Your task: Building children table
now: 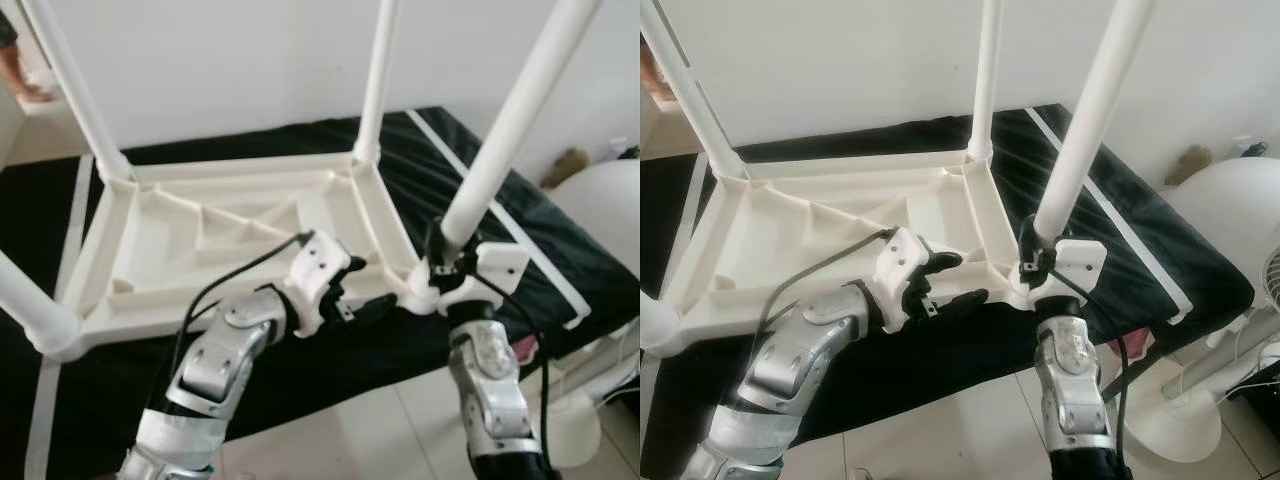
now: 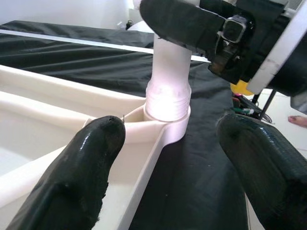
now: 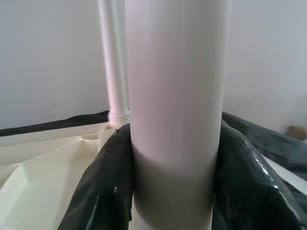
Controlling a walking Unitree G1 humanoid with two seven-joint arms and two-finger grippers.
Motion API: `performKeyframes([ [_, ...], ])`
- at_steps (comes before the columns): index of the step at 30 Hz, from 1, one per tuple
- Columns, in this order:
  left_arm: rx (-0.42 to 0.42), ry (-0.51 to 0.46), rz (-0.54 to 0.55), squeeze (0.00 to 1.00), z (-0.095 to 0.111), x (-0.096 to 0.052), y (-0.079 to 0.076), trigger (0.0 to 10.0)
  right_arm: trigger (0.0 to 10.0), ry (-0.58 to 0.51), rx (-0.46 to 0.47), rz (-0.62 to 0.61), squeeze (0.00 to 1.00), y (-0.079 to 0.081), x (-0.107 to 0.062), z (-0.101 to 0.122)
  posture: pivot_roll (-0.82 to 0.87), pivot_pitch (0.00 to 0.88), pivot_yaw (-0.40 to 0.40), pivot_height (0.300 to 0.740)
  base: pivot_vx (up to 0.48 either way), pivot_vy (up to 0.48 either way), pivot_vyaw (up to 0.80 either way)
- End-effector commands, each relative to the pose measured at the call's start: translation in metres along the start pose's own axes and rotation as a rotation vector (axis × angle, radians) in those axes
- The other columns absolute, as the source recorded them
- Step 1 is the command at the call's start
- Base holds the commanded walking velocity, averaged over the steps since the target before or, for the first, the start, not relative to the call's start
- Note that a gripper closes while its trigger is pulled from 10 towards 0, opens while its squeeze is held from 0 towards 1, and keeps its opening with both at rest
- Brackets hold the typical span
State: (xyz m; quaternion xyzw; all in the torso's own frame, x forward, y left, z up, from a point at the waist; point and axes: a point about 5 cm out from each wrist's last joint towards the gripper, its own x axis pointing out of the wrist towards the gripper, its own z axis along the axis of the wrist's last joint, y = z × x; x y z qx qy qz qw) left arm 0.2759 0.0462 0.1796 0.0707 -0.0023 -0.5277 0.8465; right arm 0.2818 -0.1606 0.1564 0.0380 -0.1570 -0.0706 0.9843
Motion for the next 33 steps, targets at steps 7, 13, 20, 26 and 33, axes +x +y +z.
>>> performKeyframes([
  [7,-0.002,-0.004,0.013,0.00,0.001,0.001,-0.003,10.0,10.0,0.231,-0.016,-0.278,0.00,-0.016,-0.002,-0.039,-0.05,0.043,0.015,0.740,0.000,0.000,0.00],
  [13,-0.004,-0.007,0.008,0.00,0.001,0.002,-0.005,10.0,10.0,0.261,-0.038,-0.363,0.00,-0.016,0.004,-0.045,-0.04,0.034,0.009,0.740,0.000,0.000,0.00],
  [20,0.013,0.017,-0.014,0.00,-0.005,-0.001,-0.009,10.0,10.0,0.236,-0.044,-0.359,0.00,-0.019,0.006,-0.043,-0.04,0.032,0.008,0.740,0.000,0.000,0.00],
  [26,0.022,0.025,-0.020,0.00,-0.006,0.000,-0.010,10.0,10.0,0.171,-0.009,-0.298,1.00,-0.021,0.009,-0.035,-0.05,0.031,0.008,0.740,0.000,0.000,0.00],
  [33,0.026,0.028,-0.028,0.00,-0.006,0.002,-0.011,10.0,10.0,0.110,-0.008,-0.210,1.00,-0.018,0.011,-0.027,-0.05,0.031,0.007,0.740,0.000,0.000,0.00],
])
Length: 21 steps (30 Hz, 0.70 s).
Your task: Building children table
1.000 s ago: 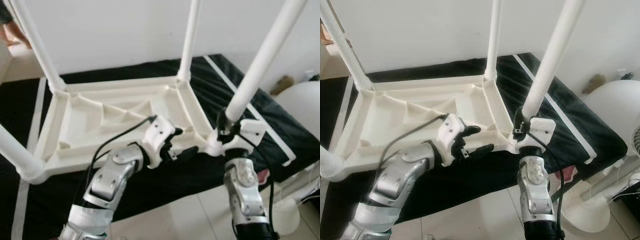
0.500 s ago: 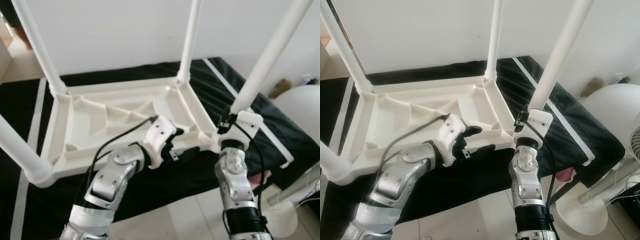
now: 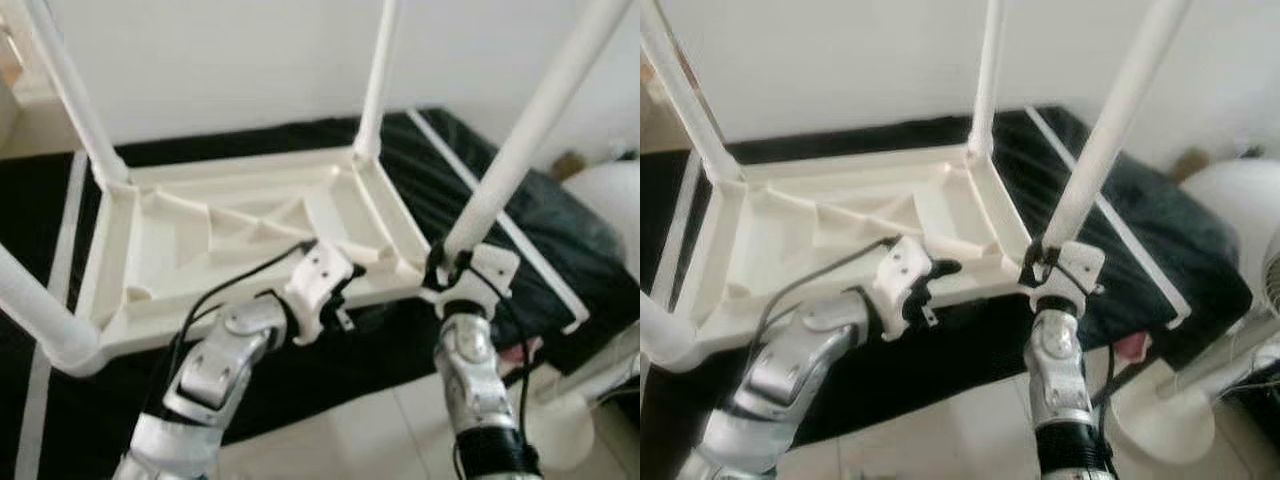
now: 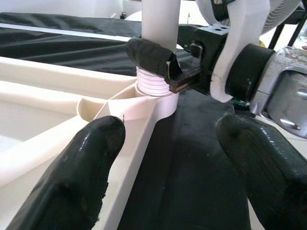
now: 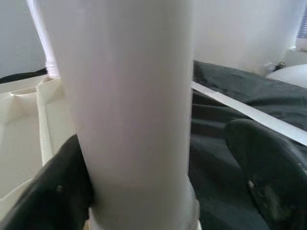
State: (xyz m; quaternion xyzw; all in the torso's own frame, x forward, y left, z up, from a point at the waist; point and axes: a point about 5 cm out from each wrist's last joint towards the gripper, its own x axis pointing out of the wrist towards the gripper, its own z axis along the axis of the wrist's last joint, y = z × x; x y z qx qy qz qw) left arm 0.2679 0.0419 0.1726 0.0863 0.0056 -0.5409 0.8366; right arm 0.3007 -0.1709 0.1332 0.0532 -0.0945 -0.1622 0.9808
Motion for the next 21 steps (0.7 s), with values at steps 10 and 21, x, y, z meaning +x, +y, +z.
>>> performKeyframes([
  [10,0.080,0.051,0.002,0.00,-0.009,0.005,-0.008,10.0,10.0,0.022,-0.030,0.222,0.00,-0.021,0.003,0.001,-0.06,0.042,0.009,0.740,0.000,0.000,0.00],
  [21,0.151,0.078,0.026,0.00,-0.015,0.012,-0.009,10.0,10.0,0.062,-0.158,0.569,0.00,-0.042,0.015,0.011,-0.07,0.055,0.014,0.740,0.000,0.000,0.00],
])
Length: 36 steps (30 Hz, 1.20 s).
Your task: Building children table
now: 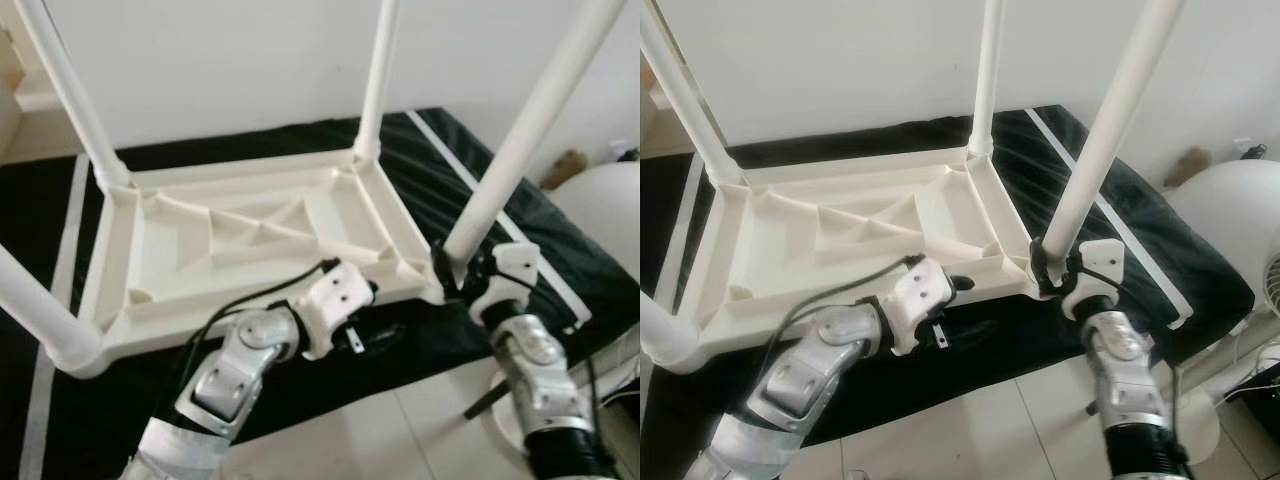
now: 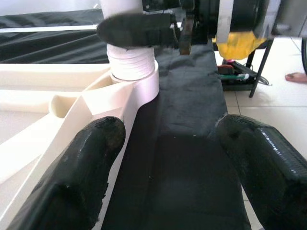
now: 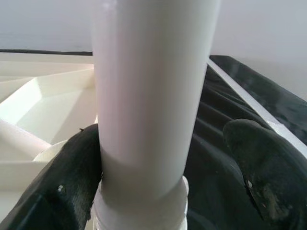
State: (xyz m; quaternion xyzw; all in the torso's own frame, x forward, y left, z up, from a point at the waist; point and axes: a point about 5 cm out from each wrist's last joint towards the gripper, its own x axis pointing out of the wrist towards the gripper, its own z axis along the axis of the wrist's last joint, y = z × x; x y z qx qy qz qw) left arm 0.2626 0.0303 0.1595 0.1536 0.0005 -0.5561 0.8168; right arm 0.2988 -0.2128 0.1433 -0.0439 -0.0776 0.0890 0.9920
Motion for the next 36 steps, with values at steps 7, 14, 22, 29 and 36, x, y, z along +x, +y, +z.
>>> performKeyframes([
  [7,0.044,0.026,0.065,0.00,-0.005,0.005,0.000,10.0,10.0,0.050,-0.052,0.199,0.00,-0.003,0.004,0.000,-0.07,0.059,0.026,0.740,0.000,0.000,0.00],
  [14,0.084,0.035,0.065,0.00,-0.005,0.004,0.007,10.0,10.0,0.079,-0.144,0.325,0.00,-0.011,0.019,0.005,-0.07,0.056,0.035,0.740,0.000,0.000,0.00],
  [22,0.092,0.034,0.081,0.00,-0.005,0.003,0.010,10.0,0.0,0.131,-0.163,0.303,0.00,-0.024,0.028,-0.001,-0.05,0.057,0.029,0.740,0.000,0.000,0.00],
  [29,0.087,0.033,0.095,0.00,-0.006,0.000,0.010,10.0,0.0,0.192,-0.101,0.285,0.00,-0.034,0.021,-0.015,-0.05,0.061,0.025,0.740,0.000,0.000,0.00],
  [36,0.086,0.034,0.099,0.00,-0.006,-0.002,0.012,10.0,10.0,0.207,-0.033,0.249,0.00,-0.033,0.018,-0.023,-0.05,0.065,0.030,0.740,0.000,0.000,0.00],
])
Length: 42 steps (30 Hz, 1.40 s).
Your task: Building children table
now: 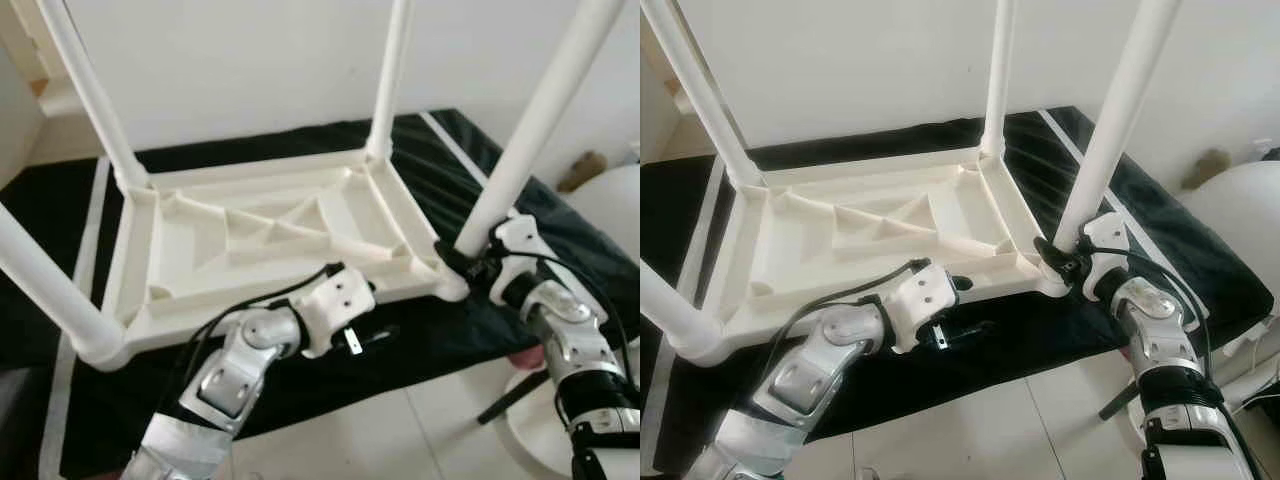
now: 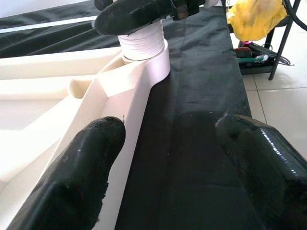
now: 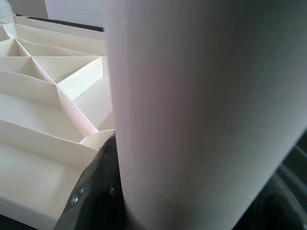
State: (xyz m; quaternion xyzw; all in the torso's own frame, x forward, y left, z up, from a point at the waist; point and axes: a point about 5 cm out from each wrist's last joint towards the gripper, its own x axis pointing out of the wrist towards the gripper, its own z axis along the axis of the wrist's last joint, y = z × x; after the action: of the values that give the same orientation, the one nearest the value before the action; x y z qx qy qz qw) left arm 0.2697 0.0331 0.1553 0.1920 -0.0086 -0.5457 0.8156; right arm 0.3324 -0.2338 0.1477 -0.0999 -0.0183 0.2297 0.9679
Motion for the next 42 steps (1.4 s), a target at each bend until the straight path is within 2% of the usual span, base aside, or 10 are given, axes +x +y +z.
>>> performKeyframes([
  [1,0.012,0.006,0.081,0.00,0.000,-0.003,0.006,10.0,10.0,0.089,0.064,-0.043,0.00,-0.002,-0.011,-0.022,-0.05,0.065,0.030,0.740,0.000,0.000,0.00],
  [6,0.015,0.006,0.077,0.00,0.000,-0.002,0.008,10.0,10.0,0.101,0.171,-0.094,0.00,0.003,-0.009,-0.030,-0.06,0.066,0.038,0.740,0.000,0.000,0.00],
  [10,0.015,0.004,0.076,0.00,0.001,-0.002,0.008,10.0,10.0,0.109,0.209,-0.112,0.00,0.003,-0.007,-0.031,-0.06,0.066,0.038,0.740,0.000,0.000,0.00],
  [13,0.015,0.002,0.071,0.00,0.001,-0.002,0.008,10.0,10.0,0.106,0.249,-0.141,0.00,0.004,0.001,-0.027,-0.06,0.065,0.042,0.740,0.000,0.000,0.00],
  [21,0.016,0.000,0.070,0.00,0.001,-0.001,0.007,10.0,10.0,0.128,0.277,-0.210,0.00,0.008,0.015,-0.023,-0.06,0.061,0.037,0.740,0.000,0.000,0.00],
  [29,0.016,-0.001,0.079,0.00,0.001,-0.002,0.006,10.0,10.0,0.127,0.293,-0.271,0.00,0.016,0.022,-0.019,-0.06,0.054,0.027,0.740,0.000,0.000,0.00],
  [32,0.016,-0.001,0.085,0.00,0.000,-0.002,0.007,10.0,10.0,0.108,0.308,-0.354,0.00,0.023,0.024,-0.016,-0.06,0.050,0.021,0.740,0.000,0.000,0.00],
  [37,0.017,0.004,0.096,0.00,-0.002,-0.003,0.008,10.0,10.0,0.074,0.392,-0.583,0.00,0.038,0.022,-0.011,-0.06,0.044,0.014,0.740,0.000,0.000,0.00],
  [42,0.019,0.001,0.099,0.00,-0.001,-0.003,0.009,10.0,10.0,0.045,0.415,-0.689,0.00,0.052,0.023,-0.002,-0.06,0.037,0.008,0.740,0.000,0.000,0.00],
])
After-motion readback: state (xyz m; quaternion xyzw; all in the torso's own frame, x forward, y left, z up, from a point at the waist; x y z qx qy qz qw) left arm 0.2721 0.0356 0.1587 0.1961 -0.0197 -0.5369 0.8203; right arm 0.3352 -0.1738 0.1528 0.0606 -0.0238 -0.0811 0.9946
